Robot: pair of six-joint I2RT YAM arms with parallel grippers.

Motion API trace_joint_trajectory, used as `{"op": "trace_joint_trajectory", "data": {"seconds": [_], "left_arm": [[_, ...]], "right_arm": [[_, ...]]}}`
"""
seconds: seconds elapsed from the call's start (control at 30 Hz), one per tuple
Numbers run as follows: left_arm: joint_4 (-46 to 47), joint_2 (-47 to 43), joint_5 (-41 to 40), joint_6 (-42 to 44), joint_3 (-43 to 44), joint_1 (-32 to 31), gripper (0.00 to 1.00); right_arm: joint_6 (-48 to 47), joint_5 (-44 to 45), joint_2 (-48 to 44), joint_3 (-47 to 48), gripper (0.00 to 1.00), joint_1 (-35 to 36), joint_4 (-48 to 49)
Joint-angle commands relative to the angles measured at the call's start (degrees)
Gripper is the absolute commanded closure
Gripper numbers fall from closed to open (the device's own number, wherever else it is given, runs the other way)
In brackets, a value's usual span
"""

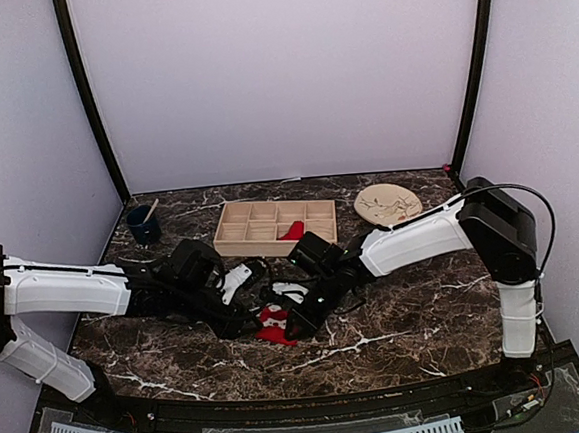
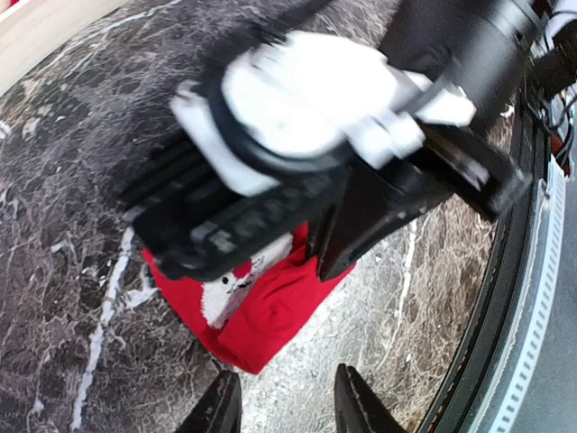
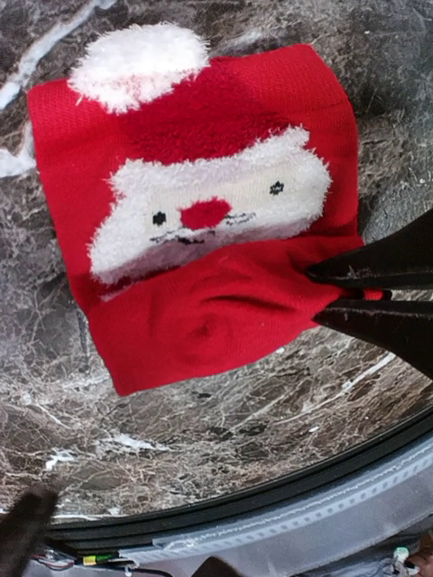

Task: Roll the socks
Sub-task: Roll the sock at the center of the board.

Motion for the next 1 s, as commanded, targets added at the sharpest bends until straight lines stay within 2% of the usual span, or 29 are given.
{"op": "trace_joint_trajectory", "data": {"seconds": [0.0, 0.53, 0.83, 0.97], "left_arm": [[2.56, 0.48, -0.44, 5.05, -1.86, -2.01, 0.63], [3.98, 8.33, -7.23, 13.54, 1.44, -6.76, 0.59], [4.84, 6.65, -11.77, 16.81, 1.79, -8.39, 0.58], [4.41, 6.12, -10.84, 18.68, 1.71, -8.98, 0.58]], "right_arm": [[-1.09, -4.51, 4.06, -1.08, 0.97, -1.14, -8.54], [-3.15, -8.01, 6.05, 2.02, 0.97, -2.18, -11.37], [-3.55, -8.66, 6.55, 2.02, 0.96, -2.24, -11.38], [-3.74, -8.72, 6.67, 2.11, 0.96, -2.25, -11.55]]}}
